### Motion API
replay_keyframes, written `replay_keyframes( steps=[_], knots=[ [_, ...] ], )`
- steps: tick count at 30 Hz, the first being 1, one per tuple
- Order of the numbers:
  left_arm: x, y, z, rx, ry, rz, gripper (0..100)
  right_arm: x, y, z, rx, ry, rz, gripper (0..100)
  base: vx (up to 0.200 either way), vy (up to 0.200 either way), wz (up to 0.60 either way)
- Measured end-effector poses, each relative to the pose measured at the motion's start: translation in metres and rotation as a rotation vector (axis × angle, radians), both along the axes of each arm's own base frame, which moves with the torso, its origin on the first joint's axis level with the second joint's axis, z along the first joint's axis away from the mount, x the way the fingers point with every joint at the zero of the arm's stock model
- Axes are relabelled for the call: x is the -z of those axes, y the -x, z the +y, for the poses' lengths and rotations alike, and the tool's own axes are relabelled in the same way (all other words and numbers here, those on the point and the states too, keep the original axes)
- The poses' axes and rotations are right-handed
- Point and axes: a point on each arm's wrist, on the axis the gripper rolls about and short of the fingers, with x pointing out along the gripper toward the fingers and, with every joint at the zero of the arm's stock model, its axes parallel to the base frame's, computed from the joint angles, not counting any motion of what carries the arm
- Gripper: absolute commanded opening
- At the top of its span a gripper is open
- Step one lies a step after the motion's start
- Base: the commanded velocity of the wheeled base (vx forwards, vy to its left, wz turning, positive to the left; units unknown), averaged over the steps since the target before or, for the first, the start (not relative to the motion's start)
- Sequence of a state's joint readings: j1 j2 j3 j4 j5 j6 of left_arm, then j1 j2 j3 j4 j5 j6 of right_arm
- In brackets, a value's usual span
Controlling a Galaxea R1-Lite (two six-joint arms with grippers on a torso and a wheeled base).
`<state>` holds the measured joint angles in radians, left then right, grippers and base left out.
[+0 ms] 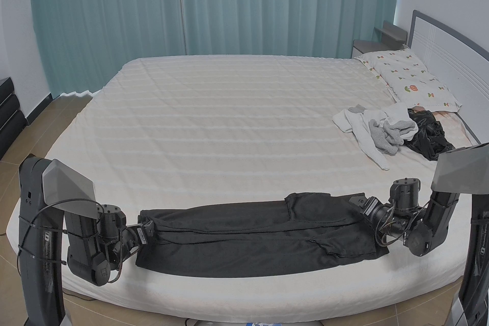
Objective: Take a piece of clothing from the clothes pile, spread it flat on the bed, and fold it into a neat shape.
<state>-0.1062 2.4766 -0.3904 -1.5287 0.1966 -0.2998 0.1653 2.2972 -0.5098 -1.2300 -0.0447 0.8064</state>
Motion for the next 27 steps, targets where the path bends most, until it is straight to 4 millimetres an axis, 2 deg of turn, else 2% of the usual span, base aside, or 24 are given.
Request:
replay_keyframes(
  steps=[8,16,20,27],
  knots=[
    [-0.011,0.008,0.013,-0.098,0.100,-0.028,100,-0.030,0.000,-0.010,-0.088,-0.021,-0.058,100,0.000,0.000,0.00],
    [-0.017,0.006,0.015,-0.125,0.219,-0.061,100,-0.037,-0.028,0.000,-0.235,-0.040,0.002,100,0.000,0.000,0.00],
    [-0.018,0.005,0.015,-0.114,0.272,-0.064,100,-0.030,-0.047,0.004,-0.304,0.000,0.011,100,0.000,0.000,0.00],
    [-0.018,0.004,0.014,-0.105,0.305,-0.065,100,-0.003,-0.069,0.008,-0.376,0.045,0.030,100,0.000,0.000,0.00]
  ],
)
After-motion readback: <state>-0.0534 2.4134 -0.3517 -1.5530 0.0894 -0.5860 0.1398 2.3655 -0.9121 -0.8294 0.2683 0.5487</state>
